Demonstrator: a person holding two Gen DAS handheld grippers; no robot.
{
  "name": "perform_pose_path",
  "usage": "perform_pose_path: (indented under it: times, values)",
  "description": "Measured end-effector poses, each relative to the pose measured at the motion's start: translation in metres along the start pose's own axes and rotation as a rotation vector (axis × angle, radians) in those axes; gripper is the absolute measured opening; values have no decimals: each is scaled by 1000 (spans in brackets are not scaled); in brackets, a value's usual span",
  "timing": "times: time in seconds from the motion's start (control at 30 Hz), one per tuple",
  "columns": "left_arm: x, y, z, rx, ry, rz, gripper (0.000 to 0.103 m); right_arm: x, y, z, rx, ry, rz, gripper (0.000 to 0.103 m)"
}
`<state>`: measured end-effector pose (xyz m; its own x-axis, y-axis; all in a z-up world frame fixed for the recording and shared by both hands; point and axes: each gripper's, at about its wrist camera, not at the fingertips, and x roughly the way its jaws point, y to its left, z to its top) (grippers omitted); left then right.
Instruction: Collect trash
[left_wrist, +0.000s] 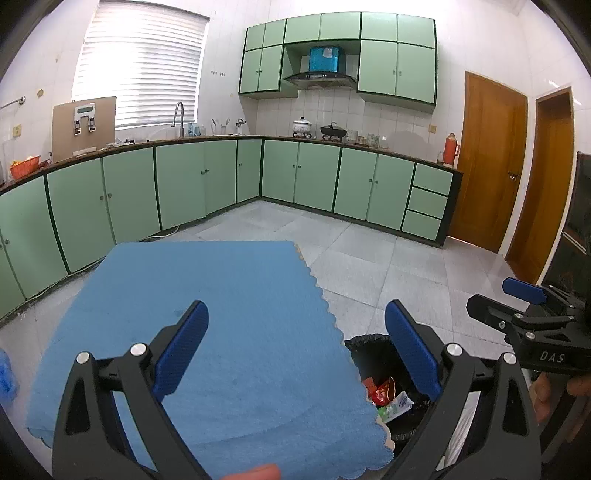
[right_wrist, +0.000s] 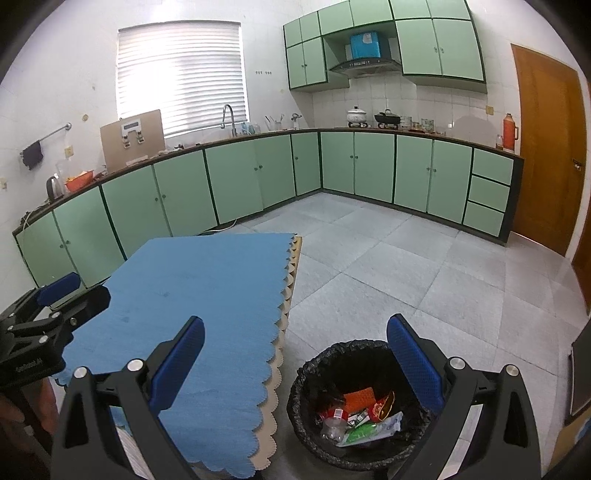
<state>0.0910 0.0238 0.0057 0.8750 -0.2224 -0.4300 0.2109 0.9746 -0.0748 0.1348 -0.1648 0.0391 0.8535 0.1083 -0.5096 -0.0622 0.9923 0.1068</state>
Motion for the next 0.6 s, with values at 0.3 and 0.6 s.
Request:
perform_pose_path:
  times: [0.3,0.6]
  values:
    - [-6,-4,1,7,-12,9,93,-5,5,1,-5,-13,6,97]
    - [-5,-5,1,8,-13,10,93,-7,6,1,-6,-15,9,97]
